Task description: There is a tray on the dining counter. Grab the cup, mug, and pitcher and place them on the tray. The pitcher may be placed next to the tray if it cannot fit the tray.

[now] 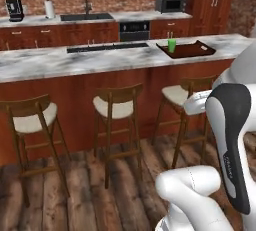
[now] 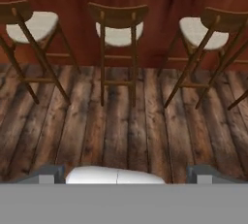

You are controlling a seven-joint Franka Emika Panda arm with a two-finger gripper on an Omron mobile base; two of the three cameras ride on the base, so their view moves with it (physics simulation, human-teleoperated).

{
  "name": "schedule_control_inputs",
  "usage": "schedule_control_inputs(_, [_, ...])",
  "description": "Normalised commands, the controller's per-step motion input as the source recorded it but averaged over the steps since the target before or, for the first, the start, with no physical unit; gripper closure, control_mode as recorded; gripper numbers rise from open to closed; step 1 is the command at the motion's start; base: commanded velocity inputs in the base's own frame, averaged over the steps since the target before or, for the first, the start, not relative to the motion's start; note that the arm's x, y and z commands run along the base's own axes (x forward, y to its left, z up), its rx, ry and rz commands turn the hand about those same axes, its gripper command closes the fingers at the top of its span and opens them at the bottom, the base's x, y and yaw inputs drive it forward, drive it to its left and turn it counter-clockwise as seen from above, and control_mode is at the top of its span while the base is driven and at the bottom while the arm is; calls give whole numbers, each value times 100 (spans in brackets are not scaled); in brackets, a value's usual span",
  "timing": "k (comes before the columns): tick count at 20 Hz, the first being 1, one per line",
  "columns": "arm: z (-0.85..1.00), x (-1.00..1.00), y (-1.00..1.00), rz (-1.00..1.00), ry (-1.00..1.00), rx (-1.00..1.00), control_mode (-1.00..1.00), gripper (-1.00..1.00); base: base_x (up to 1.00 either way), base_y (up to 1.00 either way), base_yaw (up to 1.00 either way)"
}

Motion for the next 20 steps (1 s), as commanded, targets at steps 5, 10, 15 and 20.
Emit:
schedule_control_inputs(5, [0,0,0,0,0,0,100,-100,-8,100,0])
schedule_control_inputs(10, [0,0,0,0,0,0,100,-100,9,100,0])
schedule_control_inputs(15, [0,0,0,0,0,0,100,-100,8,100,0])
schedule_control_inputs(20, [0,0,0,0,0,0,100,-100,0,100,0])
